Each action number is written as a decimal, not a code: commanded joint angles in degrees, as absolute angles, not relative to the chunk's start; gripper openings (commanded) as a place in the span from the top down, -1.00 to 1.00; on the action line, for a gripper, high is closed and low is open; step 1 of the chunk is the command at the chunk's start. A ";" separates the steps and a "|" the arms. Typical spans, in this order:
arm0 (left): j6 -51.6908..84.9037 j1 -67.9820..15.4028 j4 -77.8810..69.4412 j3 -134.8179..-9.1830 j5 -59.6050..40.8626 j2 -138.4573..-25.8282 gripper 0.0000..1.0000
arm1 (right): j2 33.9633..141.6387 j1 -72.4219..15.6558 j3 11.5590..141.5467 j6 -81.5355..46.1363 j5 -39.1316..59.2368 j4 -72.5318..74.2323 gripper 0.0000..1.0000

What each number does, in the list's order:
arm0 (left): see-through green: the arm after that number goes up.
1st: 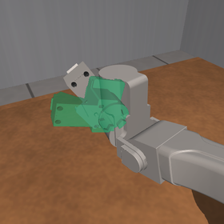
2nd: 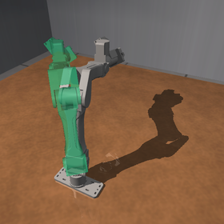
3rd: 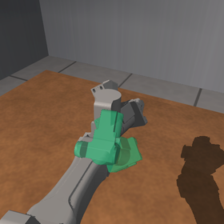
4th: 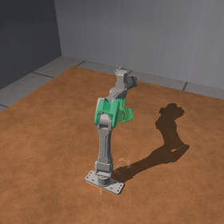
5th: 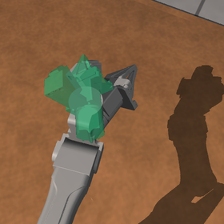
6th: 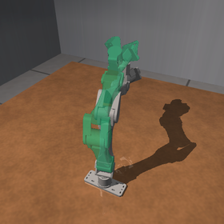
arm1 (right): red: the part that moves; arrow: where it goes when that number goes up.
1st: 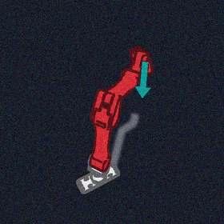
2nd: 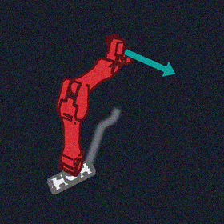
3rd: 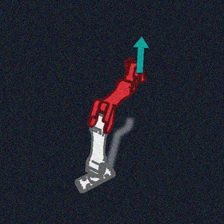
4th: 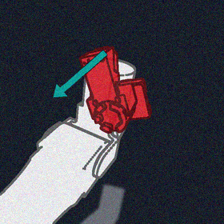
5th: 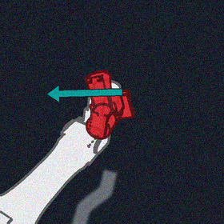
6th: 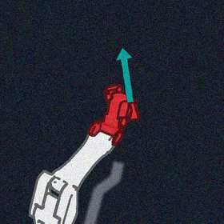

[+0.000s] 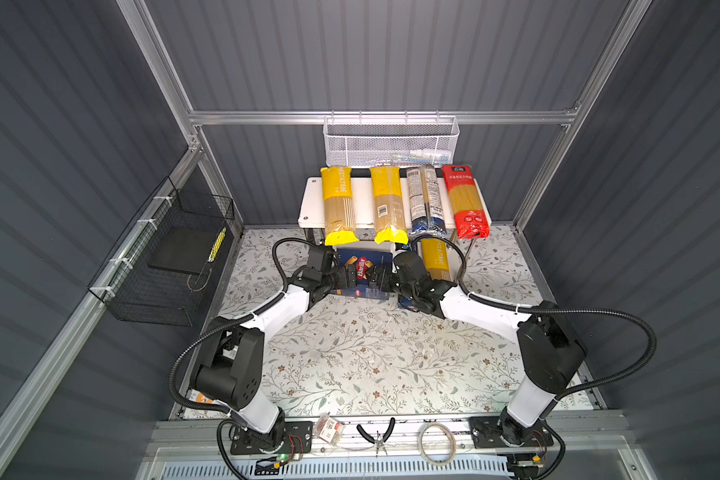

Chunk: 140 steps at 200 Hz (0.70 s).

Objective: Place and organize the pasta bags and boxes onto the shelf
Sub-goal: 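Push the rigatoni box fully onto the lower shelf beside the spaghetti box, then open both grippers and draw them back from the rigatoni box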

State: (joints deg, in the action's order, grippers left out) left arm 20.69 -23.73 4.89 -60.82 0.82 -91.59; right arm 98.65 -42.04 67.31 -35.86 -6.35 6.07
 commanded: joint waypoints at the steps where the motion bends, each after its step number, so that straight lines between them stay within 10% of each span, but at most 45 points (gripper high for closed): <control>1: 18.68 -24.39 7.87 -61.21 4.13 -88.90 -0.98 | 97.08 -42.55 68.19 -34.72 -6.88 5.78 -0.98; 140: 16.78 -24.35 13.30 -56.04 5.78 -77.54 -0.99 | 81.22 -44.17 57.11 -30.95 -0.01 -6.50 -0.98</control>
